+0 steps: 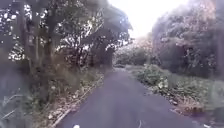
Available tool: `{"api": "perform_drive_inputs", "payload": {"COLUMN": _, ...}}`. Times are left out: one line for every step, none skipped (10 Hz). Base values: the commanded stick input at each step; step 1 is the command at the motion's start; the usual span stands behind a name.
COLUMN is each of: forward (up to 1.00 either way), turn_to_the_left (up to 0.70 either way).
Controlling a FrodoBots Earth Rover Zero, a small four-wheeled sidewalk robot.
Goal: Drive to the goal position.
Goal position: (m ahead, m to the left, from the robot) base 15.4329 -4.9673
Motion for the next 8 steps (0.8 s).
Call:
{"api": "perform_drive_inputs", "payload": {"forward": 0.7, "turn_to_the_left": 0.0}}
{"api": "perform_drive_inputs", "payload": {"forward": 0.7, "turn_to_the_left": -0.01}}
{"api": "perform_drive_inputs", "payload": {"forward": 0.7, "turn_to_the_left": -0.14}}
{"api": "perform_drive_inputs", "payload": {"forward": 0.7, "turn_to_the_left": -0.14}}
{"api": "perform_drive_inputs", "payload": {"forward": 0.7, "turn_to_the_left": -0.14}}
{"api": "perform_drive_inputs", "payload": {"forward": 0.7, "turn_to_the_left": -0.14}}
{"api": "perform_drive_inputs", "payload": {"forward": 0.7, "turn_to_the_left": -0.14}}
{"api": "perform_drive_inputs", "payload": {"forward": 0.7, "turn_to_the_left": -0.14}}
